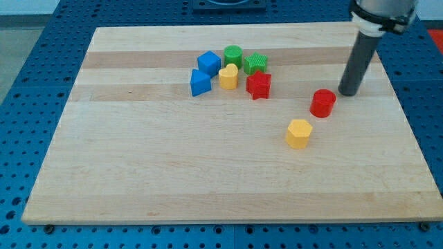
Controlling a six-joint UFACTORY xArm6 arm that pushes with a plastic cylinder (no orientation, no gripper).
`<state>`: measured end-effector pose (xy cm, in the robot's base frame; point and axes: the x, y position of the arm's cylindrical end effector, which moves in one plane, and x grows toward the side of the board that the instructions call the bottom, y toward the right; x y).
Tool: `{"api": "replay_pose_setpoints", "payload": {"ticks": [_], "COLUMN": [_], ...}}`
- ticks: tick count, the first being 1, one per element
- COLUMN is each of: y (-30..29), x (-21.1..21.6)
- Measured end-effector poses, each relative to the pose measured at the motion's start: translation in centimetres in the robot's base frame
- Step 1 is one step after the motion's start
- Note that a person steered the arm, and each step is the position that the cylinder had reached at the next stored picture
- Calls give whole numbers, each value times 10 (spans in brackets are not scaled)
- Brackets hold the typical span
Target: Move the red circle vertically to the yellow heart
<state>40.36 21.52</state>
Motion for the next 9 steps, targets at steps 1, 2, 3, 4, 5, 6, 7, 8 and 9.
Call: {"api": "replay_pose_setpoints", "payload": {"ticks": [1,2,3,4,5,6,7,8,9], "y": [1,-13,-39,-63,-83,-99,-109,-123,-142], "x": [18,21,21,21,25,33,46,51,51]}}
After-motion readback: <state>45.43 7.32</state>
